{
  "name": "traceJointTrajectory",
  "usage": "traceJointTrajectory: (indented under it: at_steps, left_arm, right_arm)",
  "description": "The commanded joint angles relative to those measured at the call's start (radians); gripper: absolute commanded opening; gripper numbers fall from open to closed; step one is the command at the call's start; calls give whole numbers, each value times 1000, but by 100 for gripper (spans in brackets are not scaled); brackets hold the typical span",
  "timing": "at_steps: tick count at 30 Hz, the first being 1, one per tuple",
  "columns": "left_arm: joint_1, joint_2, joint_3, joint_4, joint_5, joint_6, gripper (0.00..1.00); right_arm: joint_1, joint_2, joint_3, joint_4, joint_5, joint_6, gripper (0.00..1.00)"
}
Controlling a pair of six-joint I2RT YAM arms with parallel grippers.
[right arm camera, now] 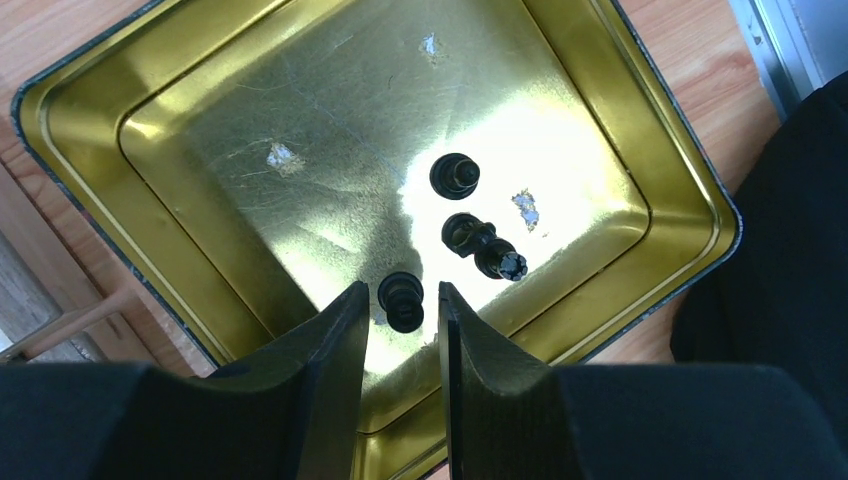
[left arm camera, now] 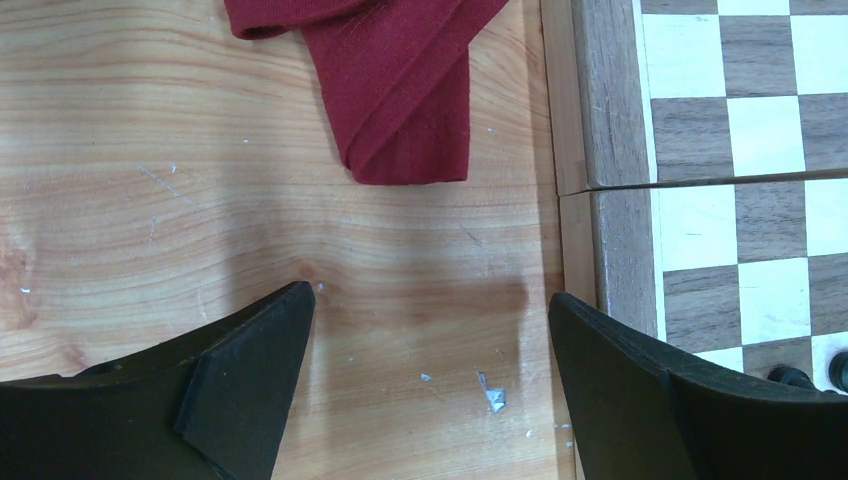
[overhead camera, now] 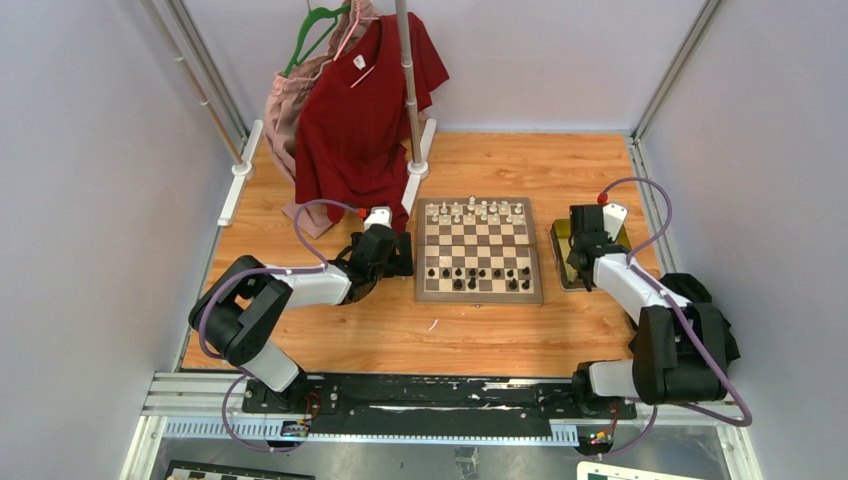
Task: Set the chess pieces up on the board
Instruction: Pick up the chess piece from the storage box.
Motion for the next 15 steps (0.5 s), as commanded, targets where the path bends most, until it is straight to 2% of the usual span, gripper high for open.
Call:
traceJointTrajectory:
  at_steps: [1, 9, 15]
  left_arm:
    - [-5, 5, 20, 17, 3, 3, 93]
    - [-5, 0, 16, 17, 3, 2, 93]
    - [-6, -2, 15, 17, 5, 2, 93]
  right_arm:
    - [-27, 21, 5, 17, -10, 23, 36]
    - [-38, 22, 3, 7, -40, 22, 35]
    - [-47, 34, 11, -5, -62, 19, 30]
